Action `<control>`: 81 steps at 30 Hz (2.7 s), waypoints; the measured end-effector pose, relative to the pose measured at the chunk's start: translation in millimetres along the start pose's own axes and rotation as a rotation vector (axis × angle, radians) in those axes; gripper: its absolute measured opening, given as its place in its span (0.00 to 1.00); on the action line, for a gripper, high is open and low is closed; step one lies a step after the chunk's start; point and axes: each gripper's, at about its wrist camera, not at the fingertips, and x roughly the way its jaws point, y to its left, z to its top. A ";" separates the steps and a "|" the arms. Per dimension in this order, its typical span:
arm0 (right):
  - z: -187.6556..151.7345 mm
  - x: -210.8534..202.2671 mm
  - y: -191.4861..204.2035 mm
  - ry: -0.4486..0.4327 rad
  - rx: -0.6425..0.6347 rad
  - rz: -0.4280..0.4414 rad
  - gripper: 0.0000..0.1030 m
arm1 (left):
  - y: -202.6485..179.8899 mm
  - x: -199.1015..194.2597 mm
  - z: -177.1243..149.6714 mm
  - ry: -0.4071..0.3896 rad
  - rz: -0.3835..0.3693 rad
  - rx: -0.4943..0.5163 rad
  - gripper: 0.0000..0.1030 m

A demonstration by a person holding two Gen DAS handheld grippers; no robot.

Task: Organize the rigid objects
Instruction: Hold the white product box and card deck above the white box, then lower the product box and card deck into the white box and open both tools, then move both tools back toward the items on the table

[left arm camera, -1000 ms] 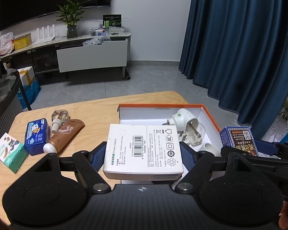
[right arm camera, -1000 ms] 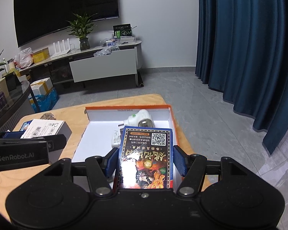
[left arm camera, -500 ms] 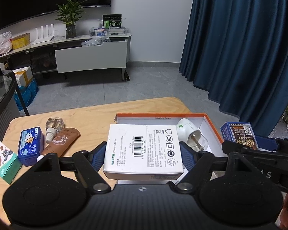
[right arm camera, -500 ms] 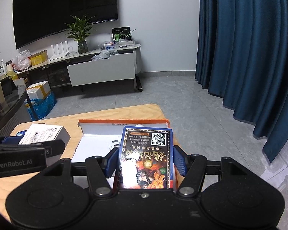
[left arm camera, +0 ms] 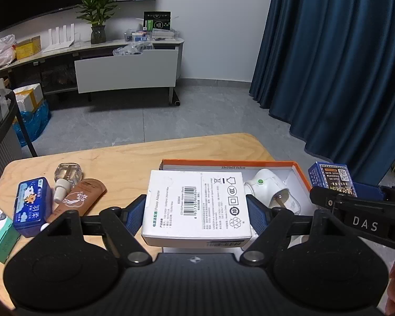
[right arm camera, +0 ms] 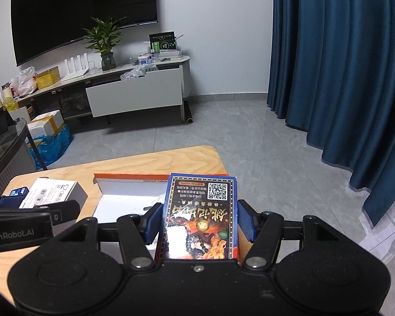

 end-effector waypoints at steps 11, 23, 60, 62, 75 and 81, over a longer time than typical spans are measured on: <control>-0.9 21.8 -0.6 0.035 -0.006 0.009 0.70 | 0.5 25.7 0.2 0.044 -0.009 -0.005 0.77; -0.1 31.8 0.0 0.048 -0.011 0.010 0.71 | -1.9 41.9 0.4 0.064 -0.022 -0.001 0.77; 2.7 -5.5 25.4 -0.049 -0.038 0.008 0.78 | 14.2 19.8 -7.5 0.074 0.029 -0.020 0.86; 0.6 -6.5 33.7 -0.035 -0.048 0.022 0.80 | 24.8 11.8 -9.4 0.072 0.039 -0.045 0.86; -13.7 -10.4 112.3 0.010 -0.133 0.133 0.82 | 97.7 -30.9 -23.9 0.056 0.172 -0.149 0.87; -21.1 -11.4 146.7 0.024 -0.177 0.168 0.82 | 123.0 -45.0 -27.7 0.044 0.206 -0.186 0.87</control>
